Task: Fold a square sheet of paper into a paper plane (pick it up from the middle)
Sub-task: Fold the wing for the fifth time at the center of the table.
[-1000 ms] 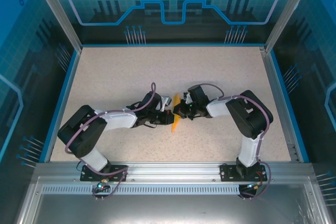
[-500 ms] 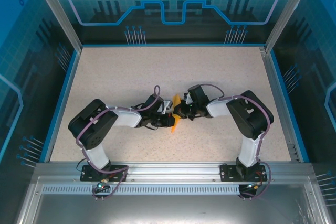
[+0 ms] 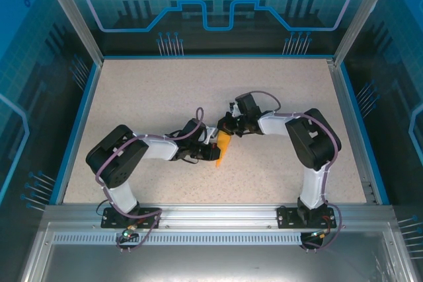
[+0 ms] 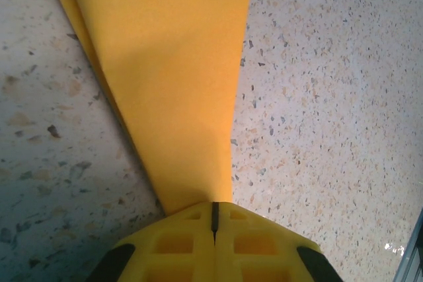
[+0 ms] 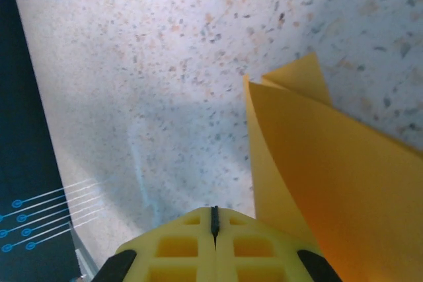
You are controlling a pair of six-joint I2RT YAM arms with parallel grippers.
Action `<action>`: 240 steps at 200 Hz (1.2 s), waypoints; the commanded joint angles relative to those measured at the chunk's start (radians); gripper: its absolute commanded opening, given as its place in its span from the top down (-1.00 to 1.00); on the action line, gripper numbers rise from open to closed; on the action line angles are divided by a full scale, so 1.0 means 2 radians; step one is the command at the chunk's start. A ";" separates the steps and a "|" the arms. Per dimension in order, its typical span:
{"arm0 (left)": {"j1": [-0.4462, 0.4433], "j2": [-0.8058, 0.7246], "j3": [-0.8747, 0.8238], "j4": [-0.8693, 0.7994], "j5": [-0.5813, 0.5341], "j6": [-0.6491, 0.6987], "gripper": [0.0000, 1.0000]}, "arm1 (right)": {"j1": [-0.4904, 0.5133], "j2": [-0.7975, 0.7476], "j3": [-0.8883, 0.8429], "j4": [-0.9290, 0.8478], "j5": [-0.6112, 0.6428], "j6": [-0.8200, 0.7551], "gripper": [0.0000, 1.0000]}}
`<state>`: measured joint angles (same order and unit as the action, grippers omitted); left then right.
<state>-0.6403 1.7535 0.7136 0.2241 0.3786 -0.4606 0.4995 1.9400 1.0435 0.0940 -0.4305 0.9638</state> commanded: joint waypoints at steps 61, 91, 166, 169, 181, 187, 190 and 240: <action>0.002 0.030 -0.025 -0.080 -0.042 0.019 1.00 | -0.009 -0.060 -0.037 -0.007 -0.019 -0.024 0.89; 0.002 0.029 -0.028 -0.077 -0.040 0.018 1.00 | -0.004 -0.102 -0.079 0.001 -0.025 -0.016 0.87; 0.002 0.024 -0.035 -0.071 -0.034 0.019 1.00 | 0.025 -0.044 -0.097 0.068 -0.048 0.019 0.90; 0.002 0.023 -0.036 -0.071 -0.034 0.019 1.00 | 0.025 -0.042 -0.095 0.069 -0.048 0.018 0.91; 0.002 0.022 -0.040 -0.071 -0.035 0.019 1.00 | 0.025 -0.032 -0.086 0.068 -0.048 0.017 0.91; 0.002 0.022 -0.042 -0.070 -0.035 0.020 1.00 | 0.025 -0.029 -0.085 0.066 -0.046 0.017 0.92; 0.002 0.022 -0.042 -0.069 -0.035 0.020 1.00 | 0.025 -0.027 -0.085 0.064 -0.045 0.016 0.91; 0.002 0.031 -0.052 -0.061 -0.036 0.020 1.00 | 0.018 -0.003 -0.042 0.006 -0.005 -0.020 0.94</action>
<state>-0.6403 1.7523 0.6827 0.2825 0.3794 -0.4603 0.5407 1.9049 0.9142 0.1795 -0.4835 0.9783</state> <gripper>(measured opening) 0.047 0.044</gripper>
